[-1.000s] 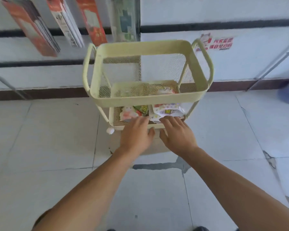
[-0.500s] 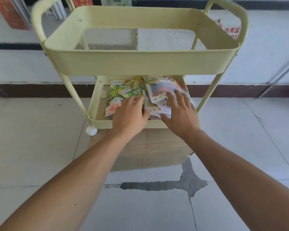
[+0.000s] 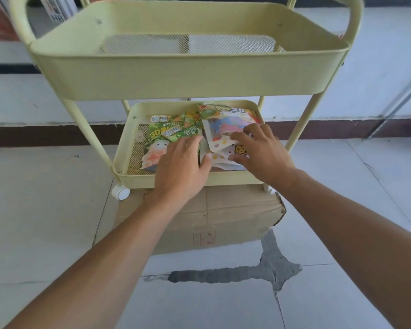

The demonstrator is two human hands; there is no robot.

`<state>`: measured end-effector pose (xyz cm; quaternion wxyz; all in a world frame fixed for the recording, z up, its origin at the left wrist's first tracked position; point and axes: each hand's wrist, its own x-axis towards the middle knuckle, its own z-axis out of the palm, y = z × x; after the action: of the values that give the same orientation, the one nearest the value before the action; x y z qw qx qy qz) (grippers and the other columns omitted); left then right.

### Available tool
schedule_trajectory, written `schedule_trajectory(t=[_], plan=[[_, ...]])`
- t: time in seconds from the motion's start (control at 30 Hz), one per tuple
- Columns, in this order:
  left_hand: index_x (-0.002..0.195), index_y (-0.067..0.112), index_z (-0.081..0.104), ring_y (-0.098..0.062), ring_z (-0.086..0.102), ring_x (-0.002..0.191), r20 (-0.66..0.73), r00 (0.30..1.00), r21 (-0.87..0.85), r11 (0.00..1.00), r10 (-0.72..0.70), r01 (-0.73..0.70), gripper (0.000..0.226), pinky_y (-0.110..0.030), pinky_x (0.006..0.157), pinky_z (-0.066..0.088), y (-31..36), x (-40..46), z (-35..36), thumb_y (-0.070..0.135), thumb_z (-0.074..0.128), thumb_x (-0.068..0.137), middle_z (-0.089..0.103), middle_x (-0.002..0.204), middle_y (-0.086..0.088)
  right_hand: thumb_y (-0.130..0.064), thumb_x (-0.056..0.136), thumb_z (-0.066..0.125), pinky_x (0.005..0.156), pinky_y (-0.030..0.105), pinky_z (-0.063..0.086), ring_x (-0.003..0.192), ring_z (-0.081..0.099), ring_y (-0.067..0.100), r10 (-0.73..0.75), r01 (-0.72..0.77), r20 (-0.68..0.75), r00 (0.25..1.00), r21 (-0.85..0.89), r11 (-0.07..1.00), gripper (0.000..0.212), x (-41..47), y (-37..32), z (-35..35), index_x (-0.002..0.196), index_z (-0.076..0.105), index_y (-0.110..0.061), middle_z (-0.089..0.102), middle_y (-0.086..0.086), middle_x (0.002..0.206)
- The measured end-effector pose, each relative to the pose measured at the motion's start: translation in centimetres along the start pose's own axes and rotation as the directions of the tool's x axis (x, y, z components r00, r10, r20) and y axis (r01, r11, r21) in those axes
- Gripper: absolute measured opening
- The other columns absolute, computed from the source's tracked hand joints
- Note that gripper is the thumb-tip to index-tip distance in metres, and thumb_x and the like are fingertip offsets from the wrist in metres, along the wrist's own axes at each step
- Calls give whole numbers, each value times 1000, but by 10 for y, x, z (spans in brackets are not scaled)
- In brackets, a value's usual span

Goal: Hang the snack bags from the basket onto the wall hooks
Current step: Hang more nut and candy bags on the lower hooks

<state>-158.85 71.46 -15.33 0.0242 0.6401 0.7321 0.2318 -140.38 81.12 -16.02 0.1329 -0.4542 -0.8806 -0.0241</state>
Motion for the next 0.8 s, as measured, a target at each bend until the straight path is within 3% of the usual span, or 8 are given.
schedule_trajectory(t=[0.1,0.23,0.37,0.47,0.53,0.63,0.67,0.8], plan=[[144,17,45,-28,44,131,5,1000,-6,1000,2,-2,50,-44,94,45,4,2,2,40,49,100,53,141,-5,-24,92,66,96,55,48,127,47,40,-28,28,-25,999,-5,1000,46,0,5,4,135,53,-17,54,10,138],[144,17,44,-26,42,133,17,1000,-24,999,26,-25,50,-43,97,45,7,3,5,41,49,101,51,142,-4,4,75,73,74,45,56,106,66,34,-103,92,-223,969,-61,994,47,-7,7,13,120,66,-10,71,8,116],[145,17,46,-20,37,137,10,998,-252,966,-59,60,48,-39,107,38,9,7,9,38,49,102,48,145,-1,-6,83,50,70,36,51,96,72,27,-151,131,-386,910,-77,988,33,-13,-1,13,106,74,-11,76,4,104],[144,14,47,-18,42,135,2,994,-361,927,-105,98,52,-37,110,38,9,11,11,45,48,101,49,145,-2,-3,87,49,67,32,47,96,73,19,-192,158,-510,839,-110,981,31,-18,-9,9,100,75,-14,76,-2,104],[136,14,54,-21,56,124,83,969,-597,767,-231,234,64,-37,98,49,11,16,4,60,48,92,57,139,-5,0,94,49,70,33,51,100,72,17,-247,222,-578,777,-115,968,31,-26,-19,5,100,76,-14,76,-2,106],[105,25,73,-30,71,102,381,838,-854,198,-390,481,53,-52,91,56,9,23,-8,68,60,76,74,112,-8,-6,99,51,77,34,57,105,71,18,-322,330,-593,738,-98,939,27,-50,-36,4,104,77,-12,75,0,110],[98,23,74,-33,73,98,432,805,-852,109,-406,512,45,-58,91,55,6,22,-11,62,66,78,76,105,-10,-6,98,56,79,35,58,106,71,18,-338,357,-588,734,-89,930,22,-59,-39,5,106,77,-11,75,1,111],[102,14,68,-33,75,86,476,751,-785,163,-457,597,51,-57,81,59,2,12,-20,54,80,73,76,98,-14,-9,97,63,86,42,58,113,68,20,-417,469,-537,733,-46,882,20,-80,-50,11,113,75,-8,72,5,119]])
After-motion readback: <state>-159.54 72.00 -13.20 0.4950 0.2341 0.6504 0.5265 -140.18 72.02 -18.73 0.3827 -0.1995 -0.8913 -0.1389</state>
